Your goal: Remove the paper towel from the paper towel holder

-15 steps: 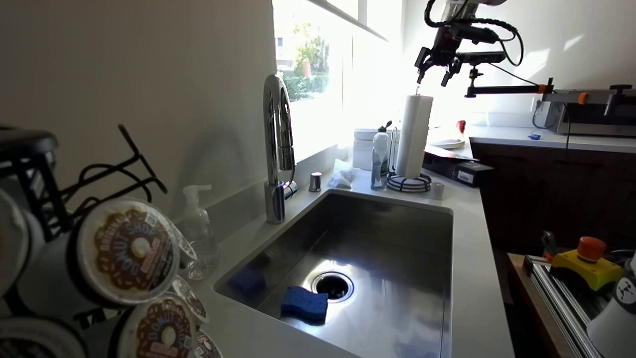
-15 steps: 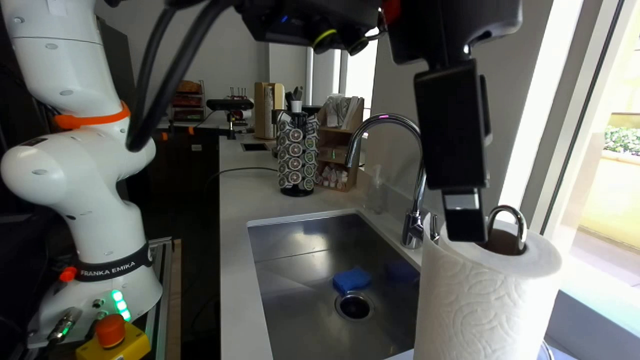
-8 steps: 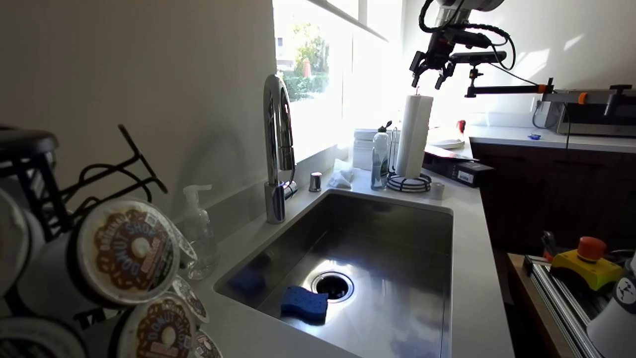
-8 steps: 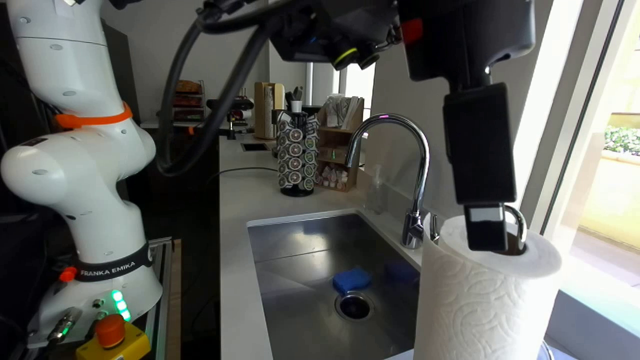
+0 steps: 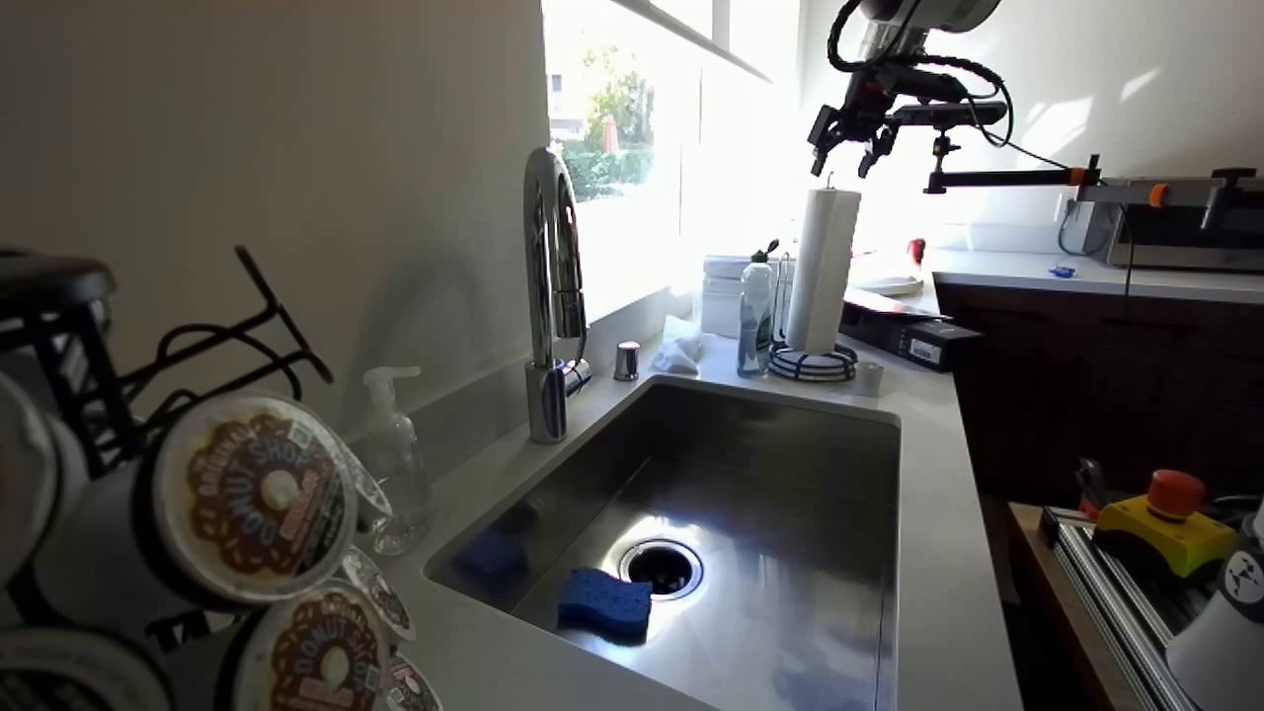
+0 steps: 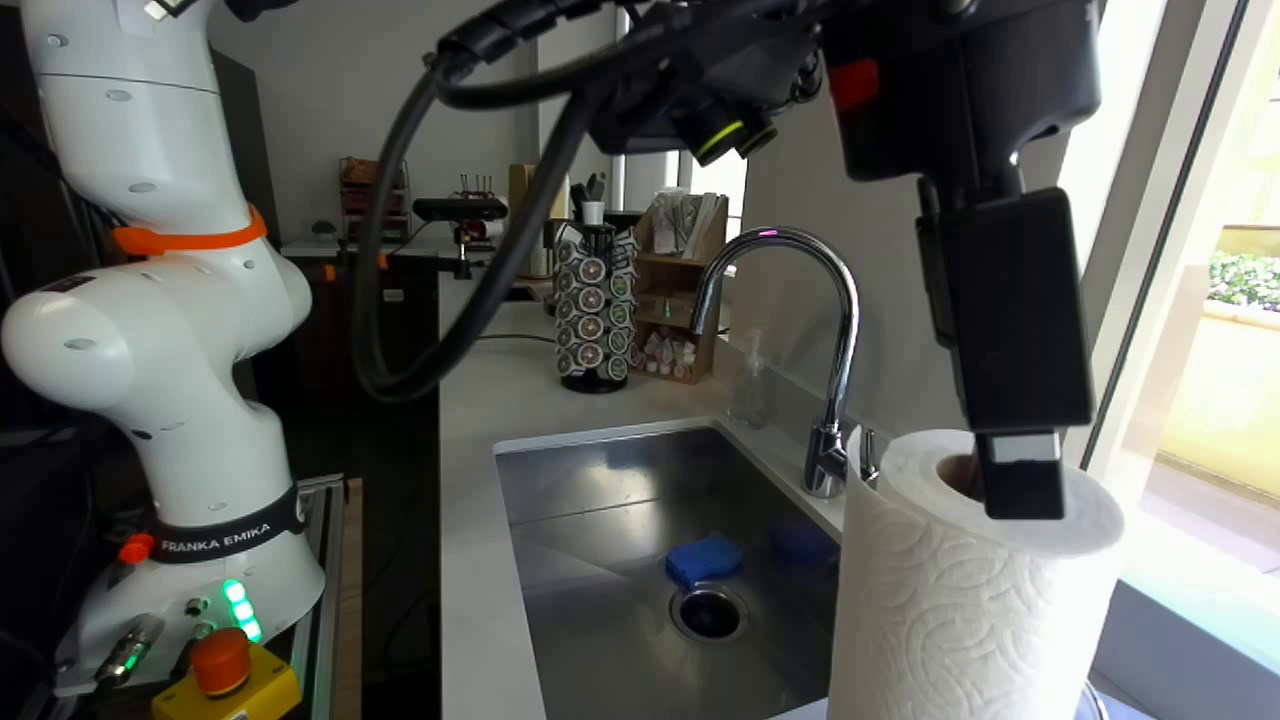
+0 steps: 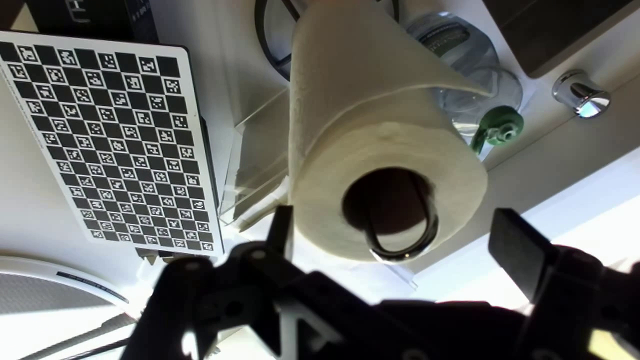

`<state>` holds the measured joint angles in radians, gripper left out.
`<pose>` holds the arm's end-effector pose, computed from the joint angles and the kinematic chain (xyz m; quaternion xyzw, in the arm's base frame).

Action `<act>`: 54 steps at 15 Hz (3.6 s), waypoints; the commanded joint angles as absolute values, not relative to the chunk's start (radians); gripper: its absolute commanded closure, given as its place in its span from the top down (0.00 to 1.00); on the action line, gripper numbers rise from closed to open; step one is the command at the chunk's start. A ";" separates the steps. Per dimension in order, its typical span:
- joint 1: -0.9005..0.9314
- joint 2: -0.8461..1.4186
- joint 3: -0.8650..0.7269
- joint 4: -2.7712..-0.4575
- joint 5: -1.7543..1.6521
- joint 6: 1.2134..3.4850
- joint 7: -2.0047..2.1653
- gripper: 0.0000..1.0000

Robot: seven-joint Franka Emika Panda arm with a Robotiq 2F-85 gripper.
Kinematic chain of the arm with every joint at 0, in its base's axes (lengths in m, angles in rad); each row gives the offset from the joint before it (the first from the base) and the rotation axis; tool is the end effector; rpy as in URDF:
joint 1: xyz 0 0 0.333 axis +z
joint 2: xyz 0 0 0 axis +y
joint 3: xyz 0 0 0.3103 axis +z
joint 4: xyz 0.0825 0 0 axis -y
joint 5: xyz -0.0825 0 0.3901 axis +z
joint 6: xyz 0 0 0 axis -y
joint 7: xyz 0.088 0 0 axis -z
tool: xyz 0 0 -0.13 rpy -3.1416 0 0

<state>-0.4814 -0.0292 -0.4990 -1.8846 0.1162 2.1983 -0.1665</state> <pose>0.3362 -0.4950 0.5207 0.8927 -0.4139 0.1734 0.0418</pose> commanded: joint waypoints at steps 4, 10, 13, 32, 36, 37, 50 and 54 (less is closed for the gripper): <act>-0.481 -0.014 -0.496 -1.901 0.159 2.223 -0.207 1.00; -0.482 -0.007 -0.492 -1.904 0.142 2.221 -0.201 1.00; -0.483 -0.005 -0.492 -1.903 0.135 2.220 -0.193 1.00; -0.481 -0.011 -0.487 -1.888 0.038 2.193 -0.051 1.00; -0.481 -0.015 -0.488 -1.900 0.075 2.201 -0.067 1.00; -0.482 -0.016 -0.488 -1.904 0.077 2.203 -0.067 1.00; -0.482 -0.030 -0.488 -1.940 0.149 2.248 -0.065 1.00; -0.483 -0.028 -0.489 -1.951 0.184 2.260 -0.053 1.00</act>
